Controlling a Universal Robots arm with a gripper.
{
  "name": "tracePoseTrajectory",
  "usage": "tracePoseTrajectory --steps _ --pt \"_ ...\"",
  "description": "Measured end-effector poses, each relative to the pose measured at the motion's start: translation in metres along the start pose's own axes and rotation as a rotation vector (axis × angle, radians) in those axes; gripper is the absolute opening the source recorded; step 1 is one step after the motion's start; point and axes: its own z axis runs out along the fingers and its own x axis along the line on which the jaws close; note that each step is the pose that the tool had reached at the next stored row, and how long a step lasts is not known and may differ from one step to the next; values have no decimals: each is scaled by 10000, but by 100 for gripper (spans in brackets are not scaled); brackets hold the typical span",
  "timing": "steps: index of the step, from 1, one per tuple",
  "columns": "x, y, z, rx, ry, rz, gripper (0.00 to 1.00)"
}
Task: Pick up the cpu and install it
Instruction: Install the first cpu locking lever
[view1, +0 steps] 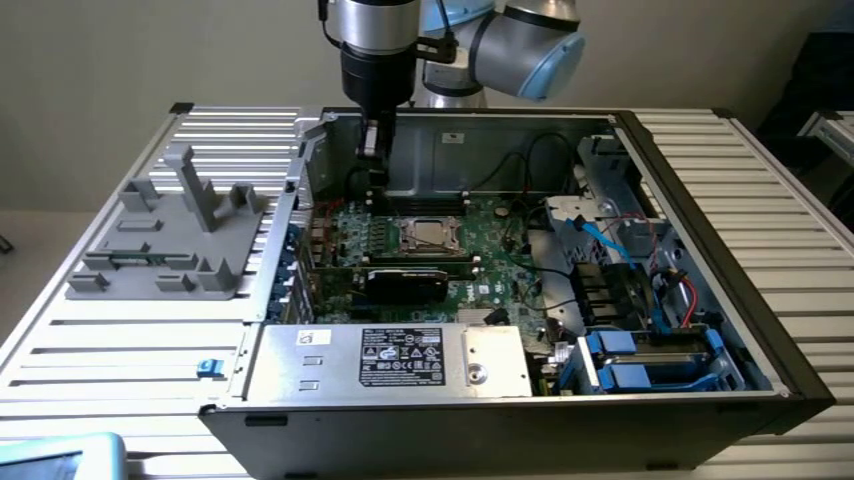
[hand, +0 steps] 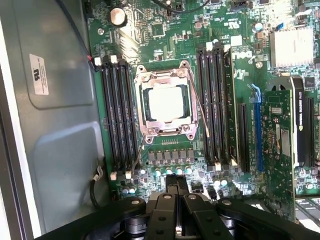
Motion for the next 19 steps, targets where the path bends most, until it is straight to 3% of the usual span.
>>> tracePoseTrajectory --steps 19 --pt "0 0 4 -123 152 3141 11"
